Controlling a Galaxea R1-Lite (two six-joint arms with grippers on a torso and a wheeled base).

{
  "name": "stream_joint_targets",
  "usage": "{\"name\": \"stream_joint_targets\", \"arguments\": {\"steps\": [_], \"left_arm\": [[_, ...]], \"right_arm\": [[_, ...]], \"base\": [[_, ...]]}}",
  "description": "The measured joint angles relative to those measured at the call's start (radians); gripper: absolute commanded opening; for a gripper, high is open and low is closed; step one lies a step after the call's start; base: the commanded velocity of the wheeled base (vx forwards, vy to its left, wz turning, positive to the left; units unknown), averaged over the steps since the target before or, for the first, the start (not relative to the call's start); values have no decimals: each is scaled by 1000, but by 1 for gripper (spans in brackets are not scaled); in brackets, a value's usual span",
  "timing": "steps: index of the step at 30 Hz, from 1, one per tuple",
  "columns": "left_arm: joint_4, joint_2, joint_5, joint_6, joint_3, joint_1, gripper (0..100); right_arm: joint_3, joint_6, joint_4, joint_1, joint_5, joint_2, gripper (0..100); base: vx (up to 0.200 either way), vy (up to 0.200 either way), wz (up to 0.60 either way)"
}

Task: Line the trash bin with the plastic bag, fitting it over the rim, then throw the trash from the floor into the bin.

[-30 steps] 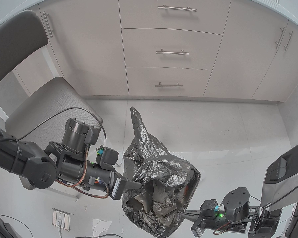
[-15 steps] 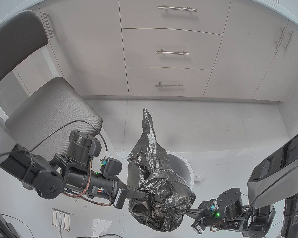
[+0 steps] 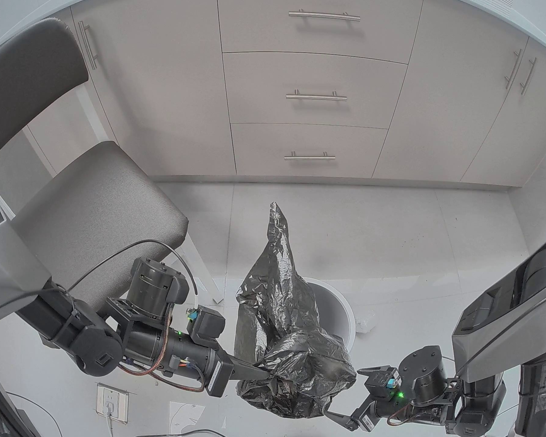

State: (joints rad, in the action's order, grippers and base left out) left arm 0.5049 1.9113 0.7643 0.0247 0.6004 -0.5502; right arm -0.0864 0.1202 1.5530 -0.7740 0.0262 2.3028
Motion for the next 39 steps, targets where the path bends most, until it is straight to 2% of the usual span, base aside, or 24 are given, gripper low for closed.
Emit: {"name": "stream_joint_targets", "arguments": {"steps": [6, 10, 15, 17, 20, 24, 28, 39], "left_arm": [[33, 22, 6, 1, -6, -1, 0], [44, 31, 8, 1, -11, -1, 0], [49, 36, 9, 1, -17, -9, 0], [50, 36, 9, 0, -19, -11, 0], [50, 36, 9, 0, -21, -14, 0], [51, 35, 10, 0, -24, -18, 0], [52, 34, 10, 0, -25, -21, 0], [53, 32, 11, 0, -27, -27, 0]], "right_arm": [[41, 3, 0, 5, -70, -96, 100], [58, 2, 0, 36, -121, -186, 100], [25, -41, 0, 98, -123, -266, 100], [-11, -81, -1, 102, -96, -282, 100], [-99, -127, -1, 89, -14, -285, 100], [-241, -126, -1, 67, 83, -258, 100], [-391, -113, -84, 42, 149, -236, 100], [-748, -95, -392, 2, 236, -215, 100]], "base": [[0, 0, 0], [0, 0, 0], [0, 0, 0], [0, 0, 0], [0, 0, 0], [0, 0, 0], [0, 0, 0], [0, 0, 0]]}}
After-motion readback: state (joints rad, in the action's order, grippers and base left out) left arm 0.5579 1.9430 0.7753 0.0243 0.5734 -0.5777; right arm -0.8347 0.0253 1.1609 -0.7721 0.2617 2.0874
